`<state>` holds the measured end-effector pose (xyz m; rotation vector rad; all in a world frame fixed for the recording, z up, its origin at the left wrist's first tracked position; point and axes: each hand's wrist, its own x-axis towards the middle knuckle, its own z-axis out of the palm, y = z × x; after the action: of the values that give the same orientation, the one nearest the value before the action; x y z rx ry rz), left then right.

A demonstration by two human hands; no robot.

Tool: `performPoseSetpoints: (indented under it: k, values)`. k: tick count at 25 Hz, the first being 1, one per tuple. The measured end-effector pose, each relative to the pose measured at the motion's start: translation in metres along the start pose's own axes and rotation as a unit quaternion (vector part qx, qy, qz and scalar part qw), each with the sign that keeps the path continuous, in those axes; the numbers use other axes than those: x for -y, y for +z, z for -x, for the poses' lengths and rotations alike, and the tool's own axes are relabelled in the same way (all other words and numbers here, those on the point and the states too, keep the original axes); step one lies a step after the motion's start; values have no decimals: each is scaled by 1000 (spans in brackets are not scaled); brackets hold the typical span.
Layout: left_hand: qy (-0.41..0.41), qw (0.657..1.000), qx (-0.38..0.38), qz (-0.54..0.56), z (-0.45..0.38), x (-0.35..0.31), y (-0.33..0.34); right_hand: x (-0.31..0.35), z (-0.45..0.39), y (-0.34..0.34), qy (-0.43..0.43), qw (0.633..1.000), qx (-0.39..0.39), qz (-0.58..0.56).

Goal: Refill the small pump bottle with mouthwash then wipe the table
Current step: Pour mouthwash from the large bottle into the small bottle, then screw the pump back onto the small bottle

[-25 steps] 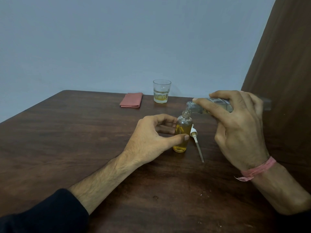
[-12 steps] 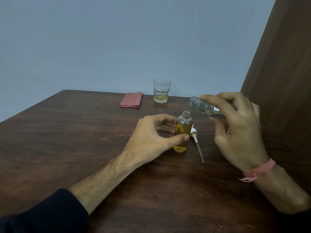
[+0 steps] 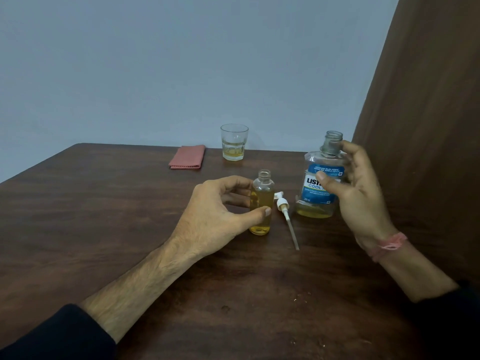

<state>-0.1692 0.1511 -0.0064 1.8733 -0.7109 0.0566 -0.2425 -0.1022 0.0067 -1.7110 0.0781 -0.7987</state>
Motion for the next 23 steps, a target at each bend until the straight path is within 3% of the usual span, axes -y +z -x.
performPoseSetpoints:
  k: [3, 8, 23]
  values:
    - [-7, 1000, -9, -15, -1, 1, -3, -3, -10, -8, 48, 995, -36, -84]
    - [-25, 999, -36, -31, -1, 0, -4, -9, -17, -22, 72, 987, -70, -127]
    - [-43, 998, -43, -28, -2, 3, -7, -7, -13, -19, 30, 993, -59, -99]
